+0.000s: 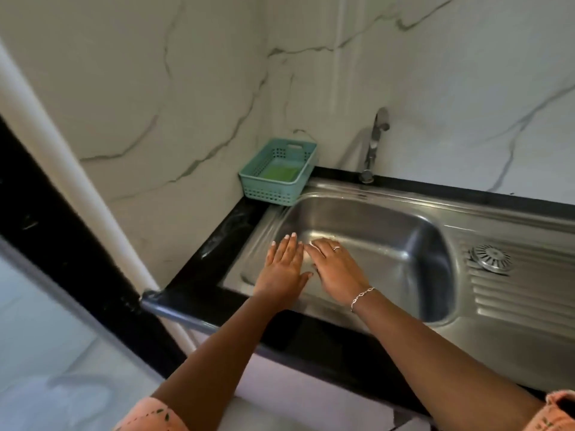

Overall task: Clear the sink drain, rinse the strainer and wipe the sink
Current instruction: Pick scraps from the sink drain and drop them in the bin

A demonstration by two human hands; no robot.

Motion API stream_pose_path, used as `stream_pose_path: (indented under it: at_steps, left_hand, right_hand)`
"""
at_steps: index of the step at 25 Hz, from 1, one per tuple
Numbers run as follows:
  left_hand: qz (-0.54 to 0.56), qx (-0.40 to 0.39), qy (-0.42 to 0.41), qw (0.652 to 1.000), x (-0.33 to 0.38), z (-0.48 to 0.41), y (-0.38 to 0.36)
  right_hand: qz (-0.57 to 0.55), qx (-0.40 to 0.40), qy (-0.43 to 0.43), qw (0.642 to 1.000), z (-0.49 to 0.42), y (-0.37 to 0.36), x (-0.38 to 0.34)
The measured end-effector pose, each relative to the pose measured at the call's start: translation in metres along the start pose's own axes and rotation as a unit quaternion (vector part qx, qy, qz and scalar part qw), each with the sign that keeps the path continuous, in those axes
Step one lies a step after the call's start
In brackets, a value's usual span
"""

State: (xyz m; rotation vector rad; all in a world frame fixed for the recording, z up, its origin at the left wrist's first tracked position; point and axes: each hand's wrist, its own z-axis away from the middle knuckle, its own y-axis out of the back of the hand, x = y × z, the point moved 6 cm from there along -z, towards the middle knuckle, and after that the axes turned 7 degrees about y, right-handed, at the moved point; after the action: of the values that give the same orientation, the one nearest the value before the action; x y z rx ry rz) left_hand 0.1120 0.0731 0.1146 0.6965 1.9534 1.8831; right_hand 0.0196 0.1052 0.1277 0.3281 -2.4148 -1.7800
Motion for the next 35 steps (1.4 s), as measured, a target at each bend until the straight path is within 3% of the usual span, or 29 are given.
stream_pose_path:
  at_steps: [4, 13, 26, 30, 35]
  left_hand:
    - [-0.014, -0.024, -0.035, 0.999, 0.032, -0.048, -0.018]
    - [0.027, -0.114, -0.035, 0.992, 0.049, -0.104, -0.06]
    - [0.046, -0.273, 0.009, 0.961, 0.087, -0.176, -0.149]
    - [0.021, -0.311, -0.03, 0.95, 0.09, -0.183, -0.188]
    - [0.078, -0.311, -0.061, 0.945, 0.094, -0.182, -0.224]
  right_hand:
    - [-0.02, -0.006, -0.009, 1.0, 0.004, -0.009, 0.065]
    - [-0.049, -0.182, -0.067, 0.98, 0.017, -0.064, 0.153]
    - [-0.078, -0.303, -0.122, 0.942, 0.018, -0.12, 0.21]
    - [-0.079, -0.327, -0.104, 0.936, 0.011, -0.145, 0.214]
    - [-0.086, -0.34, -0.143, 0.925, 0.013, -0.18, 0.218]
